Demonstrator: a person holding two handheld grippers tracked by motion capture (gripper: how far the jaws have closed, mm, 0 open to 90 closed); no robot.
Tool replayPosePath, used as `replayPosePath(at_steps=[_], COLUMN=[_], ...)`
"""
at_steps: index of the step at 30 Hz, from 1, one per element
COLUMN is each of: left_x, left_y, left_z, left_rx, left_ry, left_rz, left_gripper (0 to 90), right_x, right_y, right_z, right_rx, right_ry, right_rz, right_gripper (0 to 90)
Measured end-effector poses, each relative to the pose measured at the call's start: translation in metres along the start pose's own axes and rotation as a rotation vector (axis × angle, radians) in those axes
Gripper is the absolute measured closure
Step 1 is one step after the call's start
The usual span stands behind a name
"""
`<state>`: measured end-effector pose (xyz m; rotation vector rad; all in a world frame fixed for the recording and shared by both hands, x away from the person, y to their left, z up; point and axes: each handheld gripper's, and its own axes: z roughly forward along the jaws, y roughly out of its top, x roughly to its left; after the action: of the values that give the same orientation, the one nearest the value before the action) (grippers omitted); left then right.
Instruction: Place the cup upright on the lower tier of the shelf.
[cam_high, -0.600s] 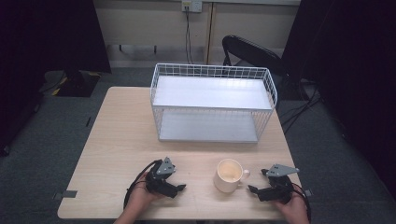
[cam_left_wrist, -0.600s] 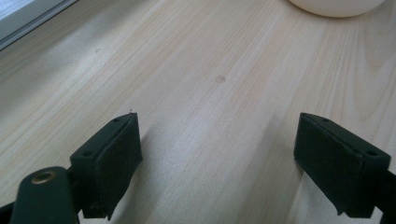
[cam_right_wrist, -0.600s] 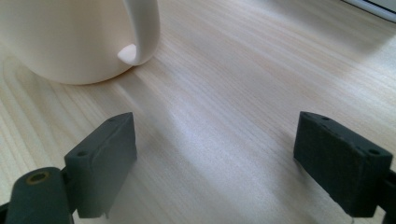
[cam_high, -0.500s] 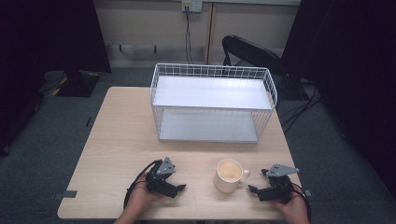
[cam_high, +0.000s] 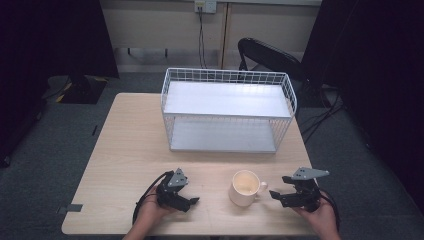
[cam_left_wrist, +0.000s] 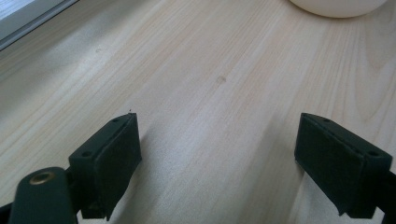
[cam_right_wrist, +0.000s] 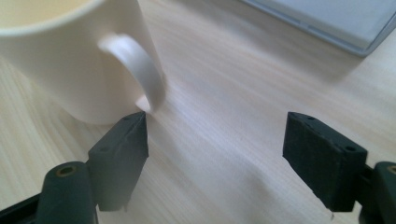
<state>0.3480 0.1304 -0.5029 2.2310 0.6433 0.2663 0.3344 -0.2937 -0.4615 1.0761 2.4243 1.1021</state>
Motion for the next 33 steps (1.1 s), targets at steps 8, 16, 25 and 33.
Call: replayPosePath(at_steps=[8,16,25,33], left_x=[0.0,0.0,0.0,0.0], left_y=[0.0,0.0,0.0,0.0], left_z=[0.0,0.0,0.0,0.0], left_rx=[0.001,0.0,0.0,0.001], left_ry=[0.001,0.001,0.001,0.001], left_rz=[-0.001,-0.001,-0.001,-0.001], left_gripper=[14.0,14.0,14.0,14.0], right_x=[0.004,0.005,0.016,0.03], right_y=[0.027,0.047,0.068,0.079], right_z=[-0.019,-0.025,-0.025,-0.013], right_rx=[-0.022,-0.023,-0.03,-0.027], right_ry=[-0.01,-0.013,0.002,0.039], right_rz=[-0.016,0.012,-0.023,-0.044], right_gripper=[21.5,20.2,20.5,22.3])
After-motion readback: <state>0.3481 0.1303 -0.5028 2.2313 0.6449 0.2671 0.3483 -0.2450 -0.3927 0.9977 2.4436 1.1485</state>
